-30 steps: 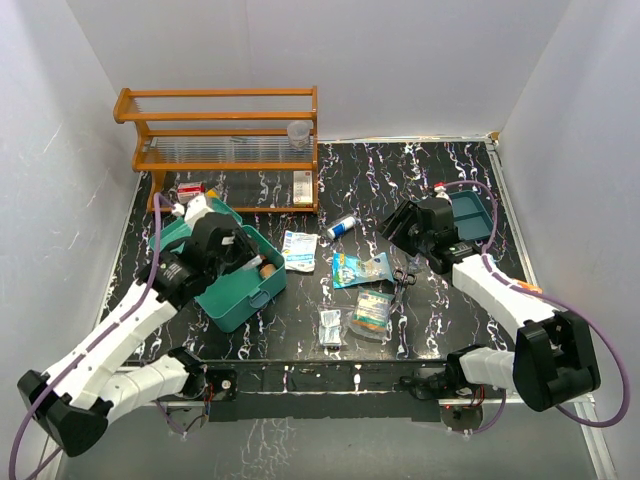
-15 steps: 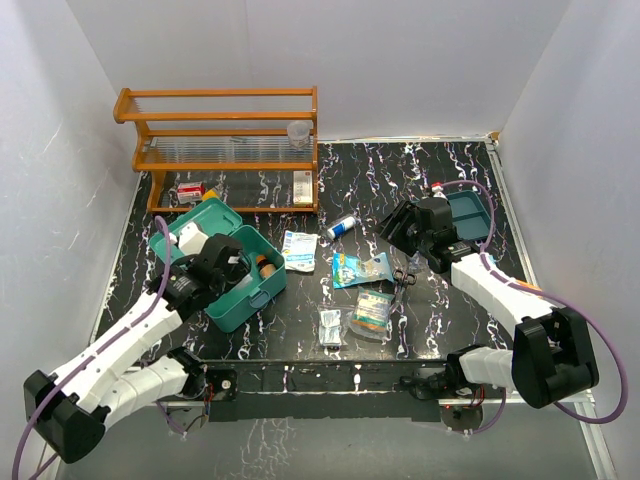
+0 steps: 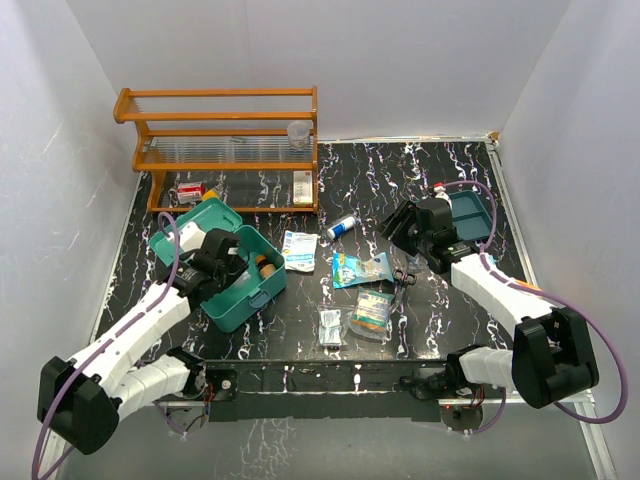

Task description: Organize the medicine kit

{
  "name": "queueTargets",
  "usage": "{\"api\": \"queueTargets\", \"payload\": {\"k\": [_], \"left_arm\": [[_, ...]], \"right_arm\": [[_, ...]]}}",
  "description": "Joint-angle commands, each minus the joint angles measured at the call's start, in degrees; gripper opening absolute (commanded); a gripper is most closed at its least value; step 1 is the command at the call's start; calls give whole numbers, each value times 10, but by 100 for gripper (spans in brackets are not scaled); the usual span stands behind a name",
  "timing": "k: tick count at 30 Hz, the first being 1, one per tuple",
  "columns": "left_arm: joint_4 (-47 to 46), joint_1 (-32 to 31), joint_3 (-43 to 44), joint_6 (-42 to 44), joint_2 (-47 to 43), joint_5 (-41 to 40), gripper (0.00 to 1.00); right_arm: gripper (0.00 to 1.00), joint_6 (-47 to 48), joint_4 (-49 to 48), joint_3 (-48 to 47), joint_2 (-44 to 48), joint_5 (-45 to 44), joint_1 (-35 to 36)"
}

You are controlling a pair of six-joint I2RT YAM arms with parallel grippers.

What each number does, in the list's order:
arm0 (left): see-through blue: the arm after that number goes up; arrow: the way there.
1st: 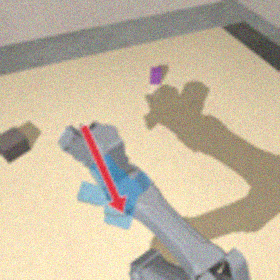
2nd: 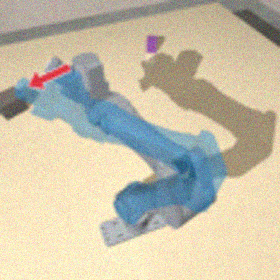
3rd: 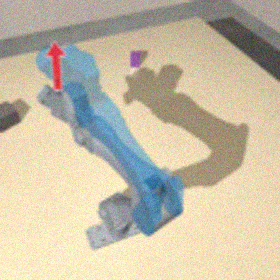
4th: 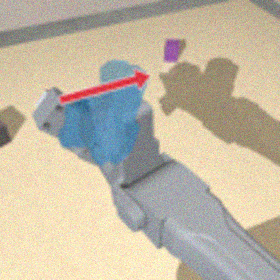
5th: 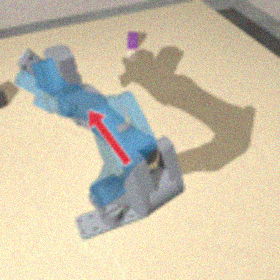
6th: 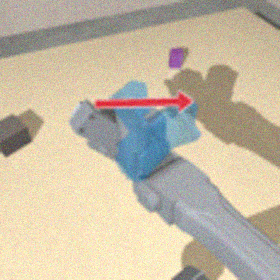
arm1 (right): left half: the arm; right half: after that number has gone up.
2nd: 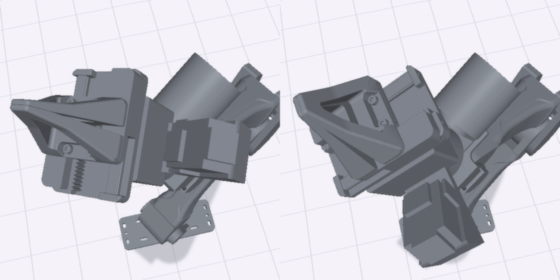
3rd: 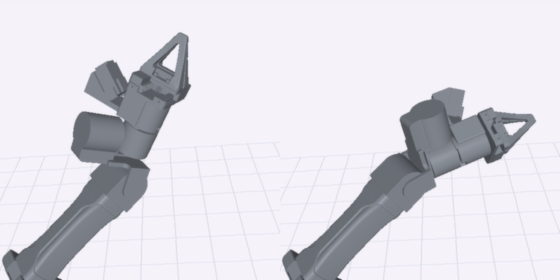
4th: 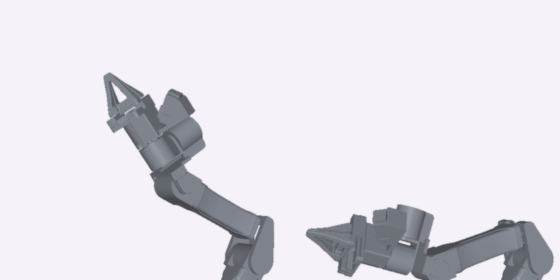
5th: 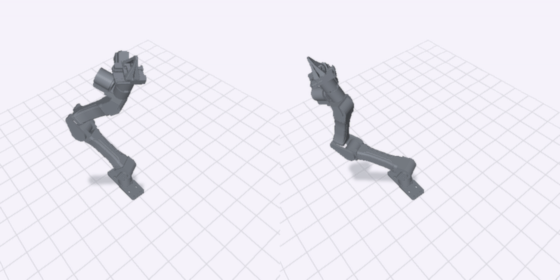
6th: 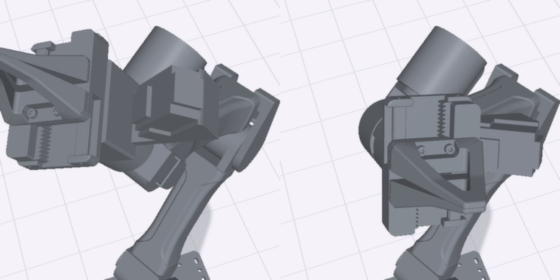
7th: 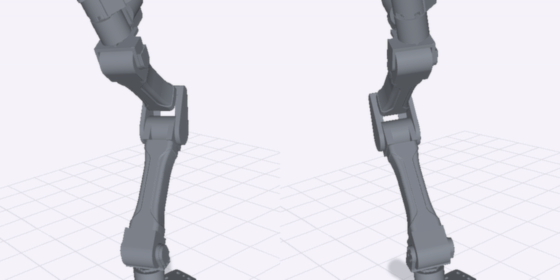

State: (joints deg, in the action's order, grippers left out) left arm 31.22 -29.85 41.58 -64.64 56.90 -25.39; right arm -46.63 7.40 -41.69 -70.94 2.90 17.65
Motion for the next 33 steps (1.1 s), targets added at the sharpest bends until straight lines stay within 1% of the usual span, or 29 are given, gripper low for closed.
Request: {"api": "queueTargets", "payload": {"k": [1, 4, 7, 10, 14, 18, 23, 28, 33], "left_arm": [[-14, 7, -21, -14, -6, 12, 30], [-16, 10, -42, -38, -4, 6, 29], [15, 13, -39, -70, 15, 2, 29], [14, 15, -40, -72, 26, 15, 29], [-17, 19, -40, -54, 38, 26, 31], [-59, 27, -39, -22, 69, 46, 33], [-84, 35, -52, -5, 110, 58, 35], [-133, 50, -61, 18, 127, 87, 41], [-168, 52, -52, 49, 153, 112, 42]], "right_arm": [[54, 3, -41, 1, 4, -45, 8], [54, 6, -36, -8, -10, -47, 11], [54, 8, -24, -22, -28, -31, 14], [54, 19, -5, -38, -42, -29, 17], [55, 24, 18, -54, -56, -34, 18], [55, 19, 26, -73, -69, -39, 18], [55, 15, 49, -101, -85, -56, 19], [55, 14, 63, -115, -98, -74, 20], [55, 15, 87, -146, -124, -88, 20]]}}
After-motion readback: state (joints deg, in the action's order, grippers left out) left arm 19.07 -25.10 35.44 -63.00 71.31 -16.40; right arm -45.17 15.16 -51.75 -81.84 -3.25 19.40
